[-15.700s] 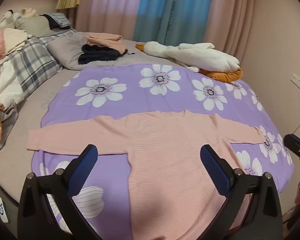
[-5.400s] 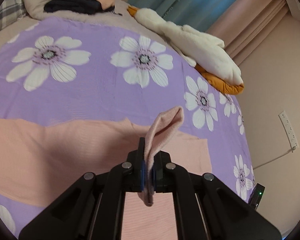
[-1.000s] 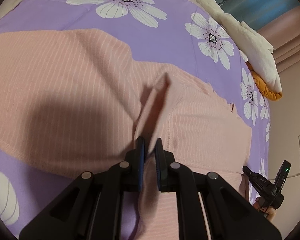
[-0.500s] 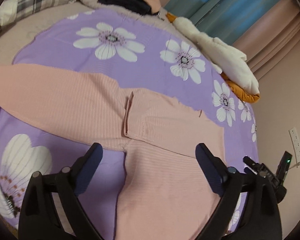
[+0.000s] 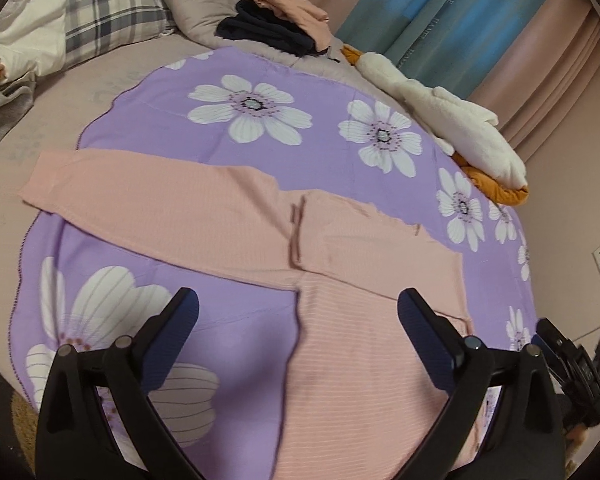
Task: Fold small clothes
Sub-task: 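Grasp the other sleeve cuff with the left tool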
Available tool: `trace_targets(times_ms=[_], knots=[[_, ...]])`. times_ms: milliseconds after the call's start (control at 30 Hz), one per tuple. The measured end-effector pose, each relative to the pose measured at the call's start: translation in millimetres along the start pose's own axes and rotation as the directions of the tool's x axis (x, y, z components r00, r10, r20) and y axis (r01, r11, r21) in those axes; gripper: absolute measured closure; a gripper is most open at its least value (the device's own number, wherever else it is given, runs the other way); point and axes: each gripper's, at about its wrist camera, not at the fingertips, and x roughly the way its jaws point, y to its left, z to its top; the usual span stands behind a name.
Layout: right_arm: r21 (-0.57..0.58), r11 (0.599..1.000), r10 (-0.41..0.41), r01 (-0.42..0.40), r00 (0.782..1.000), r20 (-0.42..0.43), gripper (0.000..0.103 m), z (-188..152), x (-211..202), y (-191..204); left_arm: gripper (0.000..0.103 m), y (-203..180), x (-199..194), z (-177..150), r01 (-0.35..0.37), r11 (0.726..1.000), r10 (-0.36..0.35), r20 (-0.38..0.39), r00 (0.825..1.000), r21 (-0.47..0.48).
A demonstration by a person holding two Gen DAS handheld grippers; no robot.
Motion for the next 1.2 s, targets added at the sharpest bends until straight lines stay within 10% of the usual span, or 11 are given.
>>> trace_targets(times_ms=[500,867,1200], knots=[[-0.022,0.998,-0.056,0.056,0.998,-0.024,0.01,-36,2,20,0.008,97,22,16,-0.109,0.966,0.112,-0.001,0.994,-0.236],[-0.011,0.995,-0.102,0.101,0.994,-0.029,0.01,-37,3,21,0.038,202,26,35,-0.11,0.843,0.141,0.018,0.99,-0.527],[-0.009,0.993,-0.121,0.121,0.992,-0.048,0.01,-38,10,21,0.06,233,37,53,-0.064,0.794,0.129,0.065,0.99,-0.604]])
